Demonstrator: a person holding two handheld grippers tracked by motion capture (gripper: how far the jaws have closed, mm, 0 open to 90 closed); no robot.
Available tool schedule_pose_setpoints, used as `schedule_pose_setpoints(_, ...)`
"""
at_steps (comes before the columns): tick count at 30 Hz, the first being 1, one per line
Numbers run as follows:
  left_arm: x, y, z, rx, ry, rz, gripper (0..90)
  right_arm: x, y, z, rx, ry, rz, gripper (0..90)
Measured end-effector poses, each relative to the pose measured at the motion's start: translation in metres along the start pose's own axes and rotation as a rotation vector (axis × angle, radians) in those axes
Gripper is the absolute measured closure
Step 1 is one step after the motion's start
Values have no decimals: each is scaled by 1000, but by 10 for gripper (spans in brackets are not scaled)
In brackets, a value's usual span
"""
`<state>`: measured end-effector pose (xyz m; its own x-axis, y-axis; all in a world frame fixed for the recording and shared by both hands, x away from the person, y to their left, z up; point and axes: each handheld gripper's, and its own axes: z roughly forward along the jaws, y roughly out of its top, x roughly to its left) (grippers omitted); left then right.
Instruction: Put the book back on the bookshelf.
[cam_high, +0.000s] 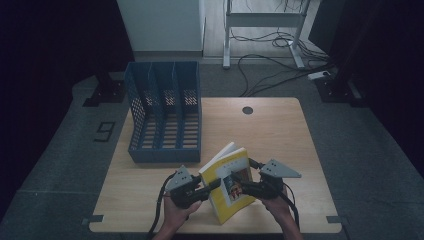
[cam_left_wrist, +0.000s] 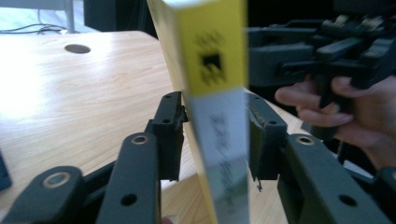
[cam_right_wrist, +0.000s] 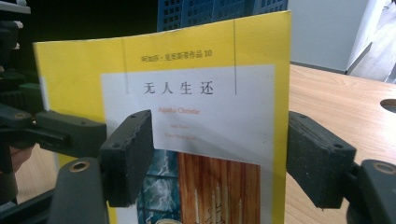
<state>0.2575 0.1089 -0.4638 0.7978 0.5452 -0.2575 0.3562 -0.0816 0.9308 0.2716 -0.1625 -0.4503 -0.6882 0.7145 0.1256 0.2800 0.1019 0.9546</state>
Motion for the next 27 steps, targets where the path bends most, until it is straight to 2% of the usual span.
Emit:
schedule_pose_setpoints(3,-6,2,-1,-3,-7,28,653,0,-1,1,2,4,1,289)
schedule_pose_setpoints(8,-14,3,-2,2,17,74,717,-1,-1,0,0,20,5,276)
schedule_pose_setpoints(16,-16,3,-3,-3,10,67,733,-3,-1,0,11,52,8,239)
schedule_pose_setpoints(17,-16,3,-2,-4,7,67,734,-6,-2,1,31,76,15,223)
schedule_pose_setpoints(20,-16,3,-2,-3,7,67,735,-9,-4,2,29,94,40,219)
schedule_pose_setpoints(27,-17,3,-2,-2,6,68,735,-8,-3,3,34,86,37,202)
